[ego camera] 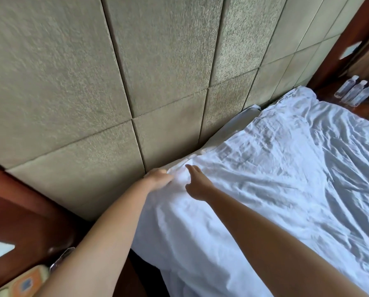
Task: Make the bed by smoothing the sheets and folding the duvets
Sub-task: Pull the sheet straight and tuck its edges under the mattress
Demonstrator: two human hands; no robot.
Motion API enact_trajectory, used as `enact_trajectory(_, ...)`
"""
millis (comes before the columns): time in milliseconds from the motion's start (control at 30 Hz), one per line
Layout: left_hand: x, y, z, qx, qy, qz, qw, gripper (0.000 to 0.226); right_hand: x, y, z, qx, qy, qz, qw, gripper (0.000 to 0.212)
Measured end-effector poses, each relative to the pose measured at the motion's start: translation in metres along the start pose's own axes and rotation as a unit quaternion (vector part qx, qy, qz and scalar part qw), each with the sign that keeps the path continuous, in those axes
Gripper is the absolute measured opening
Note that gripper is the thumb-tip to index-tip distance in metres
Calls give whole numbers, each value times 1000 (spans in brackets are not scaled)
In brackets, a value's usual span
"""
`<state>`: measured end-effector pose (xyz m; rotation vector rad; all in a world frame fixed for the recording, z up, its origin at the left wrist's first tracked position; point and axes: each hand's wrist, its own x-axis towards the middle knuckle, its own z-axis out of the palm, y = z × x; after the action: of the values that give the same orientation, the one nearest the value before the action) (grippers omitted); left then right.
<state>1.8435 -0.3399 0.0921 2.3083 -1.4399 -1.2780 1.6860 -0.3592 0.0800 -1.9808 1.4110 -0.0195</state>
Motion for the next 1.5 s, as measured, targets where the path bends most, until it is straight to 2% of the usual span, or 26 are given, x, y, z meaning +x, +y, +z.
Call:
enact_trajectory(100,20,-9,-2,-29,-48,5,998,67,18,0,-2,-41,3,-9,999,79)
enact_trajectory(133,29,-12,-2,-37,-49,10,998,73,23,1,-2,-53,-1,-8,999,80)
enact_trajectory(267,54,-16,4,-101,-55,-11,993,69,47,9,6,-79,-23,0,997,78)
enact_trajectory(367,73,-21,12,-93,-76,-34,992,59,63,15,16,-98,-42,7,994,86)
enact_trajectory(433,78,-23,15,-103,-85,-31,991,48,72,17,20,-104,-57,-2,993,93)
enact_trajectory(500,80,-22,14,-122,-90,-11,988,52,80,13,21,-119,-56,-17,991,93)
enact_trajectory(567,76,-18,7,-131,-101,21,986,52,87,4,17,-147,-58,-27,987,82)
enact_trajectory(667,69,-15,-6,-130,-152,35,979,35,89,-13,2,-240,-123,-9,963,50)
enact_trajectory(700,66,-16,-9,-138,-163,36,976,34,88,-17,-2,-260,-121,1,958,43)
enact_trajectory(767,65,-21,-15,-177,-152,39,972,42,86,-26,-8,-238,-40,12,970,35)
enact_trajectory(867,76,-40,-25,-218,-150,33,964,76,85,-34,-12,-124,125,29,984,26)
enact_trajectory(900,75,-47,-26,-194,-171,36,965,89,86,-34,-10,-92,145,39,984,25)
enact_trajectory(967,75,-66,-22,-78,-220,30,972,111,88,-31,1,-61,130,52,988,25)
enact_trajectory(1000,74,-76,-15,-8,-247,21,969,113,89,-28,10,-49,109,54,991,25)
enact_trajectory(1067,69,-90,-1,110,-286,-7,952,92,88,-22,28,-21,59,47,997,26)
enact_trajectory(1133,61,-94,6,150,-268,-27,951,67,80,-18,40,-8,25,19,999,43)
enact_trajectory(1200,56,-92,4,135,-221,-14,966,56,69,-16,50,-12,8,-9,1000,58)
enact_trajectory(1333,42,-75,-6,87,-159,5,983,31,34,-17,56,19,44,-11,999,69)
enact_trajectory(1433,23,-60,-12,66,-110,12,992,43,-3,-12,52,61,77,5,995,58)
enact_trajectory(1500,3,-48,-13,47,-79,16,996,55,-31,-6,47,102,52,25,993,47)
